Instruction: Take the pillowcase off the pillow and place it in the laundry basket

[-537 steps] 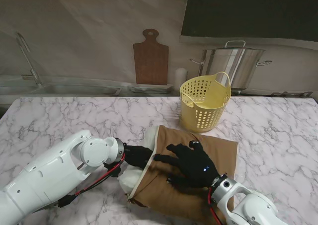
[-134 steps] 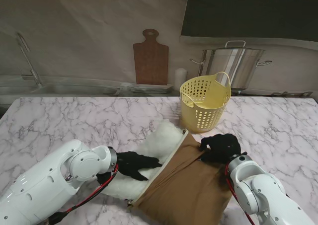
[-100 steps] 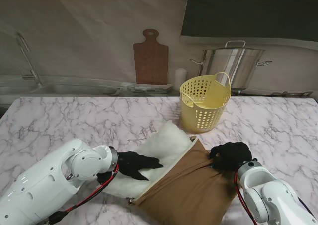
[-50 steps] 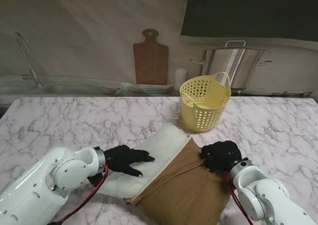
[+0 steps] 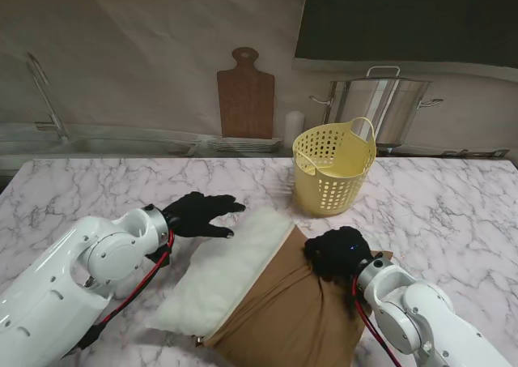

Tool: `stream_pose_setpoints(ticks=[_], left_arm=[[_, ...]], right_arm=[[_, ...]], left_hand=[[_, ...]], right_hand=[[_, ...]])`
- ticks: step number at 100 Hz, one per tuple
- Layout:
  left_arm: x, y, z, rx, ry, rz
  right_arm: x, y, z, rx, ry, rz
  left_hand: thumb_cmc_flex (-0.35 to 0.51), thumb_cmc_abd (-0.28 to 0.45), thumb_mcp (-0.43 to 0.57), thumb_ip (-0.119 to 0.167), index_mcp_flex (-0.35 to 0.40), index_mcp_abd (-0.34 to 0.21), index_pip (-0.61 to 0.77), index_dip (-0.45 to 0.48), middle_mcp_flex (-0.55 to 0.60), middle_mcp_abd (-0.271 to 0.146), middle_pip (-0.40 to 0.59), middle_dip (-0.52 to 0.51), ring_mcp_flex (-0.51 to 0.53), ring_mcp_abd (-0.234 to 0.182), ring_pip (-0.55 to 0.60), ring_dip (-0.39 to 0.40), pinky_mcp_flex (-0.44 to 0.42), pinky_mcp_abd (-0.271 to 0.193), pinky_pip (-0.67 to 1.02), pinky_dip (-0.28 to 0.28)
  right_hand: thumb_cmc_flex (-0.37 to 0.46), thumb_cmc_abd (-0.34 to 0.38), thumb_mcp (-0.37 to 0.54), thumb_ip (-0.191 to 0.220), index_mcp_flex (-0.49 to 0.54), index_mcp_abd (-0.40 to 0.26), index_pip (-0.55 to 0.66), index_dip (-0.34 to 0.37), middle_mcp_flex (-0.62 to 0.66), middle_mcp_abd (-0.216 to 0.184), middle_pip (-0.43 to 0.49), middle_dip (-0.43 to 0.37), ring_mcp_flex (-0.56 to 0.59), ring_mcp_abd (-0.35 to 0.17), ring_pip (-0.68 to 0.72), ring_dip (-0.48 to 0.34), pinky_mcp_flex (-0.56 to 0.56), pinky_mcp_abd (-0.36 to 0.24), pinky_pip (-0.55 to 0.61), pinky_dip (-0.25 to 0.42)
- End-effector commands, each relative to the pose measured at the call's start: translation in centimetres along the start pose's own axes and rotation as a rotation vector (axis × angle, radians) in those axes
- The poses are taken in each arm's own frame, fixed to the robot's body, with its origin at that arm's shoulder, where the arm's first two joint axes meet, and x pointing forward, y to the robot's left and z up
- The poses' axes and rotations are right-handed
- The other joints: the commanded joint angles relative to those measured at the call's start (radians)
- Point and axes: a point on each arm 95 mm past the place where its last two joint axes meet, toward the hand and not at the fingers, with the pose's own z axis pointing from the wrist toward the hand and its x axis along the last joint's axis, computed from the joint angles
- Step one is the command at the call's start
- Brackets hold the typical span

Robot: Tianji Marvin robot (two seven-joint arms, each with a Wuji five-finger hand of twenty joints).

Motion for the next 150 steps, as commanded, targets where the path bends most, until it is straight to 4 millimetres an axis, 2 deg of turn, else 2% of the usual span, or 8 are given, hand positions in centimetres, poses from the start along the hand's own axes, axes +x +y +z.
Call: stream_pose_setpoints(ticks=[1, 51, 81, 92, 105, 118, 139, 150], left_arm=[[0.1, -0.5, 0.8, -0.023, 0.004, 0.002], [-0.6, 1.6, 4.2, -0.294, 0.034, -0.093], [-1.1, 4.3, 6.2, -0.342, 0.017, -0.007], [-1.0, 5.2, 6.8, -0.321, 0.032, 0.023], [-0.7, 6.4, 7.6, -0.202, 0.058, 0.014], [-0.3, 7.2, 8.1, -0.173, 0.067, -0.018], [-0.3, 8.0, 8.5, -0.198, 0.076, -0.034], [-0.2, 7.8, 8.1, -0.151, 0.084, -0.020]], right_arm=[[1.5, 0.0, 0.2, -0.006, 0.051, 0.012], [2.7, 0.6, 0.6, -0.062, 0.103, -0.002], [2.9, 0.4, 0.6, -0.071, 0.103, 0.001], [2.9, 0.4, 0.6, -0.077, 0.101, -0.002], [3.0, 0.4, 0.4, -0.087, 0.100, -0.004], [3.0, 0.3, 0.4, -0.092, 0.094, -0.003], [2.8, 0.3, 0.1, -0.092, 0.071, 0.004], [2.6, 0.5, -0.5, -0.135, 0.028, 0.023]], left_hand=[[-0.022, -0.015, 0.004, 0.009, -0.052, 0.014, -0.023, -0.016, -0.068, 0.018, -0.017, -0.007, -0.024, 0.017, -0.011, 0.002, -0.024, 0.012, 0.173, -0.027], [-0.281, -0.319, 0.017, -0.008, -0.205, 0.144, -0.103, -0.293, -0.262, 0.126, -0.063, -0.159, -0.172, 0.049, -0.057, -0.109, -0.007, -0.059, 0.016, -0.104], [-0.203, -0.365, 0.031, -0.001, -0.202, 0.180, -0.089, -0.310, -0.100, 0.036, -0.011, -0.051, -0.036, -0.036, -0.007, -0.066, 0.047, -0.125, 0.190, -0.069], [-0.133, -0.361, 0.048, 0.013, -0.176, 0.124, -0.029, -0.094, 0.118, -0.048, 0.086, 0.067, 0.064, -0.053, 0.033, -0.001, 0.076, -0.131, 0.313, -0.052], [0.001, -0.306, 0.064, 0.018, 0.189, -0.116, 0.148, 0.076, 0.348, -0.046, 0.244, 0.256, 0.161, 0.005, 0.207, 0.265, 0.113, -0.088, 0.542, 0.133], [0.151, -0.288, 0.051, 0.030, 0.479, -0.139, 0.444, 0.292, 0.411, -0.053, 0.303, 0.368, 0.199, 0.010, 0.272, 0.417, 0.096, -0.028, 0.607, 0.223], [0.217, -0.233, 0.064, 0.049, 0.409, -0.105, 0.612, 0.423, 0.452, -0.053, 0.270, 0.503, 0.253, 0.026, 0.216, 0.332, 0.141, 0.001, 0.628, 0.206], [0.231, -0.222, 0.078, 0.054, 0.374, -0.101, 0.639, 0.477, 0.448, -0.054, 0.264, 0.532, 0.250, 0.025, 0.216, 0.325, 0.152, -0.021, 0.629, 0.192]], right_hand=[[0.054, -0.001, 0.029, 0.025, 0.032, -0.135, 0.039, 0.020, 0.001, -0.006, -0.027, -0.011, 0.035, -0.009, -0.012, -0.005, -0.009, 0.028, 0.000, -0.003], [0.059, 0.007, 0.030, 0.024, 0.028, -0.143, 0.040, 0.022, -0.003, -0.007, -0.032, -0.010, 0.032, -0.012, -0.024, 0.000, -0.014, 0.028, -0.006, -0.002], [0.062, 0.012, 0.029, 0.024, 0.028, -0.144, 0.042, 0.022, -0.007, -0.006, -0.032, -0.009, 0.033, -0.012, -0.026, 0.003, -0.014, 0.028, -0.007, -0.001], [0.062, 0.015, 0.027, 0.024, 0.022, -0.144, 0.039, 0.021, -0.012, -0.008, -0.034, -0.008, 0.025, -0.013, -0.030, 0.004, -0.017, 0.027, -0.010, -0.001], [0.067, 0.027, 0.022, 0.029, 0.004, -0.148, 0.029, 0.017, -0.039, -0.008, -0.062, -0.019, 0.005, -0.008, -0.065, -0.004, -0.027, 0.025, -0.020, -0.002], [0.079, 0.037, 0.022, 0.033, -0.011, -0.144, 0.022, 0.015, -0.061, -0.002, -0.095, -0.029, -0.013, -0.004, -0.100, -0.009, -0.035, 0.024, -0.027, -0.001], [-0.057, 0.056, -0.022, 0.052, -0.123, -0.077, -0.039, 0.022, -0.225, 0.027, -0.261, -0.090, -0.168, 0.033, -0.353, -0.044, -0.090, 0.005, -0.068, 0.000], [-0.234, 0.129, -0.137, 0.112, -0.073, -0.020, -0.273, 0.196, -0.368, 0.073, -0.273, -0.157, -0.273, 0.058, -0.448, -0.030, -0.138, -0.006, -0.091, 0.001]])
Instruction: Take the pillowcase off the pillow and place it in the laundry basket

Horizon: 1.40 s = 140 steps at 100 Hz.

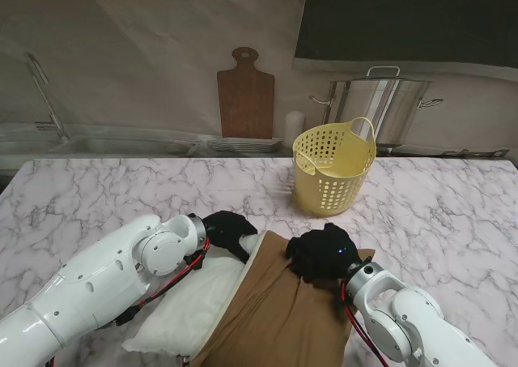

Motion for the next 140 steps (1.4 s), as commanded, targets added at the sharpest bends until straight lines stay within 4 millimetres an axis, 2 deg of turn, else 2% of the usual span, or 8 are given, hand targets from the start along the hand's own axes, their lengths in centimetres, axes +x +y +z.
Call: stream_pose_setpoints(ticks=[1, 20, 54, 71, 93, 103, 113, 140], left_arm=[[0.1, 2.3, -0.3, -0.028, 0.001, -0.001], [0.8, 1.2, -1.9, 0.058, 0.027, 0.046], [1.9, 0.9, -3.6, 0.120, 0.077, 0.111], [2.4, 0.5, -4.4, 0.153, 0.091, 0.141], [2.5, 0.0, -4.8, 0.167, 0.092, 0.153], [2.6, -0.1, -4.9, 0.171, 0.092, 0.154], [2.6, -0.3, -5.0, 0.178, 0.091, 0.155], [2.5, -2.2, -5.5, 0.240, 0.066, 0.157]], right_arm=[[0.3, 0.0, -0.6, -0.029, -0.029, 0.016], [0.2, 1.0, -1.1, -0.085, -0.116, 0.032], [0.4, 0.0, -0.1, 0.189, -0.234, 0.067], [0.6, -1.5, 1.0, 0.271, -0.234, 0.097], [0.8, -2.7, 1.9, 0.293, -0.205, 0.115], [0.8, -3.1, 2.3, 0.254, -0.189, 0.112], [0.6, -3.3, 2.6, 0.217, -0.169, 0.097], [-0.3, -0.5, 2.7, 0.037, -0.204, 0.002]], left_hand=[[0.195, 0.107, 0.134, 0.092, 0.051, -0.110, 0.212, 0.104, 0.055, -0.046, 0.029, 0.041, 0.029, -0.032, -0.001, -0.027, 0.008, 0.001, 0.614, -0.011], [0.201, 0.112, 0.144, 0.095, 0.032, -0.111, 0.228, 0.134, 0.050, -0.045, 0.025, 0.050, 0.028, -0.032, 0.001, -0.030, 0.010, -0.007, 0.605, -0.026], [0.200, 0.111, 0.147, 0.094, 0.031, -0.116, 0.231, 0.141, 0.060, -0.047, 0.024, 0.052, 0.036, -0.032, 0.008, -0.032, 0.014, -0.008, 0.599, -0.038], [0.200, 0.113, 0.148, 0.093, 0.030, -0.116, 0.231, 0.143, 0.059, -0.046, 0.021, 0.053, 0.036, -0.032, 0.009, -0.034, 0.015, -0.009, 0.598, -0.042], [0.200, 0.115, 0.147, 0.092, 0.029, -0.118, 0.230, 0.144, 0.060, -0.047, 0.019, 0.052, 0.035, -0.031, 0.009, -0.036, 0.013, -0.009, 0.594, -0.049], [0.200, 0.116, 0.147, 0.092, 0.028, -0.118, 0.230, 0.145, 0.060, -0.047, 0.018, 0.051, 0.037, -0.031, 0.010, -0.037, 0.013, -0.011, 0.592, -0.051], [0.200, 0.117, 0.147, 0.091, 0.026, -0.119, 0.230, 0.145, 0.059, -0.047, 0.017, 0.050, 0.037, -0.033, 0.009, -0.038, 0.015, -0.012, 0.590, -0.054], [0.199, 0.126, 0.143, 0.088, 0.018, -0.121, 0.227, 0.145, 0.054, -0.048, 0.013, 0.040, 0.033, -0.033, 0.004, -0.044, 0.009, -0.008, 0.577, -0.064]], right_hand=[[-0.084, 0.049, -0.072, 0.050, 0.018, -0.007, -0.077, 0.096, -0.085, 0.031, -0.047, -0.029, -0.049, 0.034, -0.045, -0.011, -0.028, -0.008, -0.006, 0.001], [-0.250, 0.055, -0.170, 0.061, -0.103, 0.100, -0.220, 0.140, -0.325, 0.089, -0.082, -0.049, -0.217, 0.073, -0.091, -0.040, -0.091, -0.003, -0.022, 0.002], [-0.557, -0.047, -0.017, -0.018, -0.523, 0.325, -0.693, -0.022, -0.675, 0.242, -0.532, -0.487, -0.438, 0.340, -0.570, -0.356, -0.256, 0.311, -0.402, -0.132], [-0.456, -0.140, 0.003, -0.011, -0.513, 0.359, -0.635, 0.139, -0.530, 0.241, -0.483, -0.458, -0.176, 0.211, -0.389, -0.197, -0.172, 0.224, -0.227, 0.048], [0.083, -0.254, -0.080, 0.069, -0.297, 0.281, -0.401, 0.192, -0.077, 0.008, 0.002, -0.248, 0.187, 0.015, 0.088, 0.024, -0.008, 0.054, 0.061, 0.213], [0.174, -0.314, 0.140, -0.051, -0.093, 0.202, -0.257, 0.174, 0.179, -0.073, 0.148, -0.143, 0.274, -0.069, 0.365, 0.062, 0.104, -0.015, 0.176, 0.175], [0.240, -0.251, 0.197, -0.068, 0.105, 0.017, 0.238, -0.055, 0.275, 0.025, 0.220, -0.011, 0.277, -0.147, 0.629, 0.093, 0.184, -0.059, 0.285, 0.140], [0.263, -0.145, 0.246, -0.073, 0.209, -0.106, 0.323, 0.169, 0.276, 0.061, 0.238, 0.254, 0.279, -0.223, 0.751, 0.126, 0.256, -0.058, 0.349, 0.098]])
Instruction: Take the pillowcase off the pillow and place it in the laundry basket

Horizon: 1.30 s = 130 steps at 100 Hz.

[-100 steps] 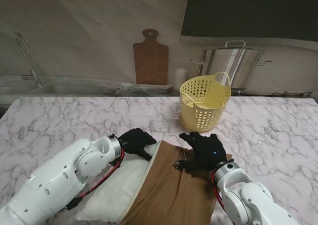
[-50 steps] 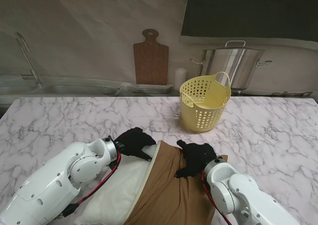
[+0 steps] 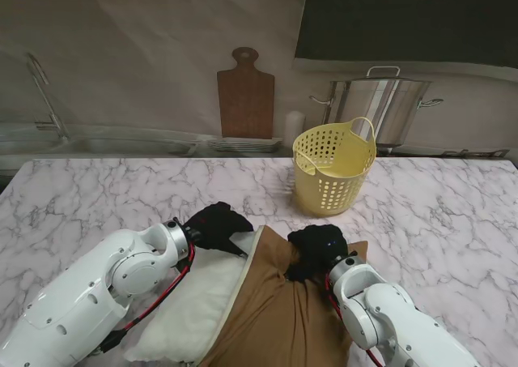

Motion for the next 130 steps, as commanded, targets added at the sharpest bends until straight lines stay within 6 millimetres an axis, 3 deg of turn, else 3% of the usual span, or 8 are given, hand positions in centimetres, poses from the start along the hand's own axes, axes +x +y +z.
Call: stream_pose_setpoints(ticks=[1, 46, 60, 72, 86, 98, 109, 130], left_arm=[[0.1, -1.2, 0.0, 0.024, -0.007, 0.009], [-0.3, -7.6, -2.2, 0.205, -0.054, 0.146], [-0.6, -7.8, -3.2, 0.210, -0.066, 0.148], [-1.2, -7.4, -3.6, 0.184, -0.088, 0.136], [-2.2, -7.7, -3.9, 0.149, -0.142, 0.142], [-3.2, -8.7, -4.7, 0.118, -0.183, 0.100], [-4.5, -9.9, -5.3, 0.065, -0.200, 0.028], [-6.7, -11.9, -5.5, -0.027, -0.230, -0.058]], right_arm=[[-0.8, 0.9, -0.4, -0.046, -0.040, -0.008], [-1.4, 6.7, -2.5, -0.561, -0.036, -0.141], [-0.9, 6.3, -3.2, -0.597, 0.010, -0.136], [-0.7, 5.9, -3.6, -0.609, 0.056, -0.150], [-0.6, 6.0, -3.7, -0.621, 0.073, -0.157], [-0.8, 6.3, -3.7, -0.633, 0.072, -0.159], [-0.8, 6.5, -3.6, -0.639, 0.074, -0.161], [-0.6, 6.8, -3.5, -0.641, 0.091, -0.158]], left_hand=[[0.111, 0.064, 0.101, 0.075, 0.037, -0.096, 0.135, 0.078, 0.028, -0.036, 0.012, 0.008, 0.009, -0.033, 0.002, -0.010, -0.004, -0.006, 0.576, -0.011], [0.110, 0.095, 0.090, 0.070, -0.001, -0.091, 0.136, 0.088, -0.005, -0.030, 0.006, -0.031, -0.009, -0.033, -0.013, -0.024, -0.023, 0.001, 0.549, -0.027], [0.100, 0.107, 0.070, 0.064, -0.011, -0.093, 0.120, 0.080, -0.040, -0.024, 0.000, -0.229, -0.025, -0.031, -0.041, -0.062, -0.040, 0.008, 0.520, -0.042], [-0.040, 0.133, 0.047, 0.053, -0.098, -0.089, -0.190, -0.114, -0.170, 0.003, -0.098, -0.340, -0.090, -0.026, -0.099, -0.111, -0.078, 0.009, 0.444, -0.073], [-0.214, 0.155, 0.031, 0.041, -0.309, -0.020, -0.502, -0.366, -0.432, 0.089, -0.241, -0.495, -0.245, -0.020, -0.206, -0.245, -0.161, -0.033, 0.220, -0.202], [-0.357, 0.114, 0.026, 0.033, -0.416, 0.048, -0.566, -0.440, -0.567, 0.139, -0.274, -0.568, -0.342, 0.008, -0.242, -0.321, -0.188, -0.045, 0.127, -0.270], [-0.441, 0.055, 0.024, 0.024, -0.461, 0.017, -0.577, -0.468, -0.639, 0.116, -0.286, -0.607, -0.405, 0.026, -0.261, -0.371, -0.210, -0.035, 0.061, -0.310], [-0.466, -0.021, 0.021, 0.011, -0.508, 0.063, -0.602, -0.556, -0.678, 0.134, -0.298, -0.683, -0.447, 0.042, -0.275, -0.416, -0.200, -0.023, -0.007, -0.346]], right_hand=[[0.345, 0.157, 0.346, 0.115, 0.120, -0.146, 0.184, 0.080, 0.097, 0.037, 0.139, 0.062, 0.109, -0.187, 0.228, 0.107, 0.030, -0.016, 0.068, -0.012], [0.351, 0.248, 0.286, 0.127, 0.059, -0.206, 0.149, 0.195, 0.072, -0.013, 0.133, 0.074, 0.108, -0.212, 0.197, 0.097, 0.023, -0.050, 0.047, -0.041], [0.351, 0.259, 0.272, 0.129, 0.049, -0.220, 0.152, 0.202, 0.063, -0.021, 0.137, 0.072, 0.108, -0.211, 0.184, 0.091, 0.015, -0.058, 0.039, -0.043], [0.352, 0.265, 0.258, 0.127, 0.045, -0.236, 0.154, 0.205, 0.060, -0.033, 0.140, 0.068, 0.109, -0.208, 0.174, 0.085, 0.006, -0.061, 0.031, -0.044], [0.351, 0.269, 0.250, 0.124, 0.046, -0.247, 0.156, 0.207, 0.058, -0.035, 0.140, 0.066, 0.108, -0.206, 0.169, 0.083, 0.001, -0.064, 0.026, -0.045], [0.352, 0.271, 0.246, 0.123, 0.046, -0.250, 0.157, 0.208, 0.056, -0.038, 0.141, 0.065, 0.108, -0.204, 0.164, 0.080, -0.003, -0.066, 0.023, -0.044], [0.351, 0.272, 0.243, 0.122, 0.044, -0.253, 0.156, 0.207, 0.055, -0.041, 0.140, 0.064, 0.109, -0.202, 0.162, 0.079, -0.003, -0.066, 0.023, -0.044], [0.352, 0.272, 0.239, 0.121, 0.044, -0.256, 0.155, 0.206, 0.057, -0.043, 0.139, 0.062, 0.109, -0.200, 0.160, 0.078, -0.004, -0.067, 0.020, -0.043]])
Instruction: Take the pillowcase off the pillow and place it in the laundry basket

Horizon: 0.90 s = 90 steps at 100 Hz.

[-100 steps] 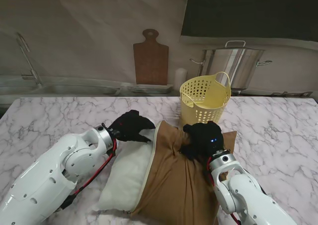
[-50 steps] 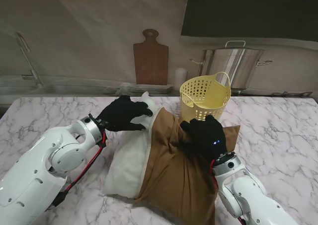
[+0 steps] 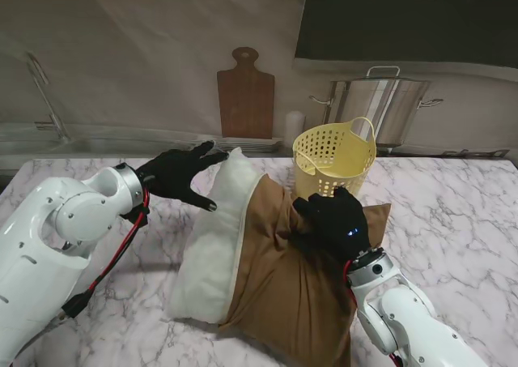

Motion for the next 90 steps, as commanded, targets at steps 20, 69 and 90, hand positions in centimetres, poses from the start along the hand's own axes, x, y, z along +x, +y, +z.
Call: stream_pose_setpoints(ticks=[20, 69, 90], left_arm=[[-1.3, -1.4, 2.0, -0.142, -0.011, -0.039], [1.7, 1.7, 5.6, -0.220, 0.083, -0.102], [2.9, 2.8, 6.9, -0.154, 0.121, -0.165]], right_arm=[[0.3, 0.6, 0.9, -0.013, 0.017, -0.003], [0.4, 0.2, 1.4, -0.027, 0.015, -0.007], [0.5, 0.2, 1.6, -0.039, 0.014, -0.002]], left_hand=[[-0.022, -0.070, -0.009, -0.010, -0.031, 0.148, 0.000, -0.023, -0.027, 0.026, 0.001, 0.004, -0.035, -0.013, -0.011, -0.034, -0.007, -0.023, -0.041, -0.038], [0.087, -0.124, 0.007, 0.006, 0.022, 0.201, 0.052, 0.100, 0.422, -0.041, 0.108, 0.196, 0.388, -0.081, 0.140, 0.136, 0.206, -0.051, 0.342, 0.117], [0.315, -0.016, 0.030, 0.030, 0.443, -0.012, 0.239, 0.210, 0.797, -0.198, 0.274, 0.261, 0.674, -0.131, 0.325, 0.302, 0.326, -0.040, 0.631, 0.261]], right_hand=[[0.228, 0.167, 0.201, 0.121, 0.018, -0.196, 0.145, 0.063, 0.039, -0.030, 0.096, 0.021, 0.091, -0.181, 0.105, 0.050, -0.006, -0.031, 0.007, -0.008], [0.229, 0.170, 0.192, 0.121, 0.015, -0.201, 0.144, 0.063, 0.034, -0.037, 0.094, 0.018, 0.092, -0.181, 0.093, 0.046, -0.007, -0.032, 0.003, -0.008], [0.229, 0.174, 0.188, 0.122, 0.009, -0.203, 0.142, 0.060, 0.030, -0.039, 0.093, 0.017, 0.091, -0.181, 0.087, 0.044, -0.009, -0.034, -0.001, -0.009]])
